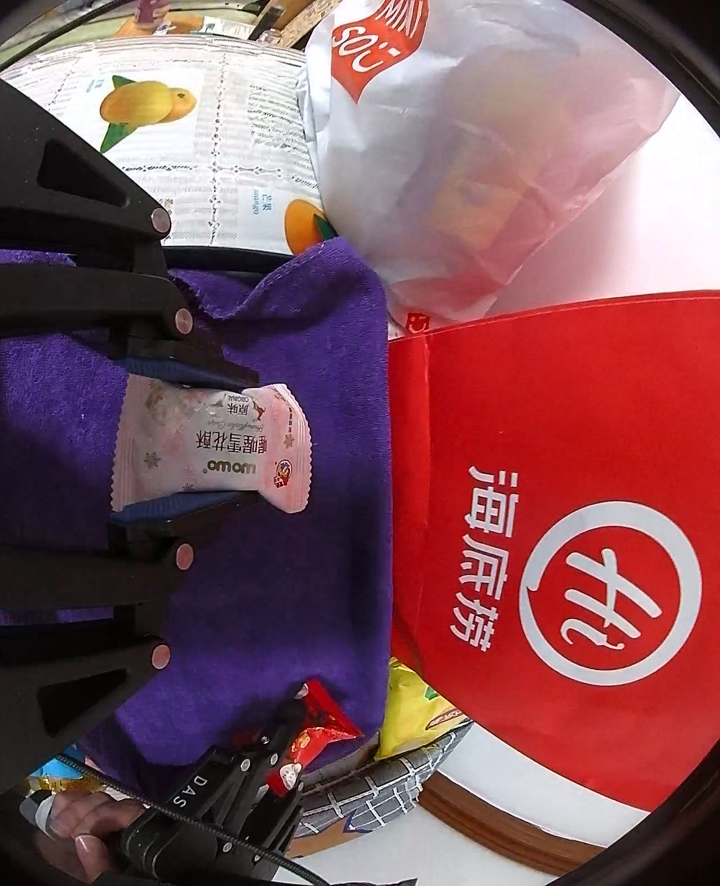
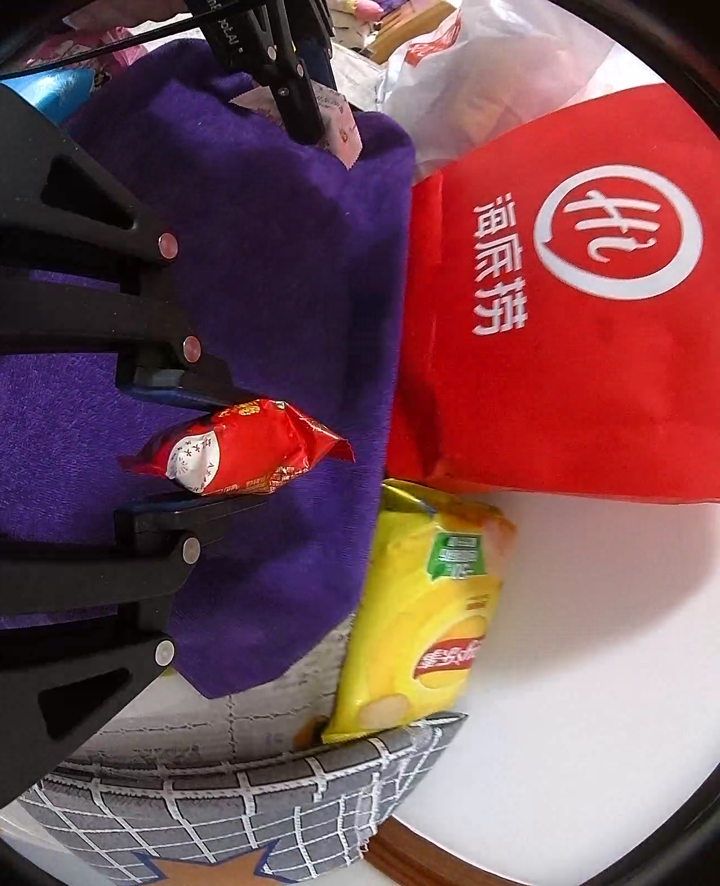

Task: Organize snacks
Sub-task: 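Lower both packets onto the purple towel and open both tools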

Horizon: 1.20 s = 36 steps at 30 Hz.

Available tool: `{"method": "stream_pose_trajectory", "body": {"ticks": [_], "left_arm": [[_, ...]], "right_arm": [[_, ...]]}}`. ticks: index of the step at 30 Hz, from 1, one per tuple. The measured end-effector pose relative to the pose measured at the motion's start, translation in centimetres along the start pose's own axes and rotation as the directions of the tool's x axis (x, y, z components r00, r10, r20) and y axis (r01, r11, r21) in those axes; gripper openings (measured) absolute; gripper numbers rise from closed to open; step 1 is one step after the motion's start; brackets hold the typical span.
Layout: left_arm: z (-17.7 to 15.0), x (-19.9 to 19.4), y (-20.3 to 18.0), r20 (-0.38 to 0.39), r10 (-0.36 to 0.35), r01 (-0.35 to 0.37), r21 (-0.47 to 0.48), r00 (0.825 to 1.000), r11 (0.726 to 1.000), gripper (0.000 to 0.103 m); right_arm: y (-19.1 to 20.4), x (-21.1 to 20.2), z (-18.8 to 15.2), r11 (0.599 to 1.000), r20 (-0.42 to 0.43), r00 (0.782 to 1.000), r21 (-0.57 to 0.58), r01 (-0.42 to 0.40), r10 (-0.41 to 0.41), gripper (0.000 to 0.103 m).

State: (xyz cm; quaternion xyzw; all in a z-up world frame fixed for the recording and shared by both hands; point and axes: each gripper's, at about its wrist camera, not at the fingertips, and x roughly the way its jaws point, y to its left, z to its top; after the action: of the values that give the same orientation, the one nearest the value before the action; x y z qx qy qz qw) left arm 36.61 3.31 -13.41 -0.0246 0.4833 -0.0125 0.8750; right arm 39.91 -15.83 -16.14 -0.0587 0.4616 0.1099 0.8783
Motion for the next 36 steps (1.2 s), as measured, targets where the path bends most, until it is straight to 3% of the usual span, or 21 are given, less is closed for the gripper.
{"method": "stream_pose_trajectory", "body": {"ticks": [20,26,31,36], "left_arm": [[-0.5,2.5,-2.0,-0.076,0.015,-0.012,0.03,0.997,0.999,0.034],[-0.6,2.5,-2.6,-0.074,-0.004,0.007,0.037,0.997,0.999,0.036],[-0.4,1.2,-3.1,-0.038,-0.011,0.013,0.05,0.999,0.999,0.055],[-0.3,-0.7,-4.2,0.003,-0.006,0.006,0.072,1.0,0.997,0.058]], "right_arm": [[1.2,1.5,0.2,0.999,-0.052,0.998,-0.021,0.025,-0.026,0.027],[1.1,0.4,0.7,1.0,-0.026,1.0,-0.016,0.013,-0.014,0.04],[0.9,-1.7,1.4,1.0,0.023,1.0,-0.001,0.016,-0.016,0.055],[0.5,-4.1,2.1,1.0,0.059,0.998,0.03,-0.004,0.002,0.062]]}}
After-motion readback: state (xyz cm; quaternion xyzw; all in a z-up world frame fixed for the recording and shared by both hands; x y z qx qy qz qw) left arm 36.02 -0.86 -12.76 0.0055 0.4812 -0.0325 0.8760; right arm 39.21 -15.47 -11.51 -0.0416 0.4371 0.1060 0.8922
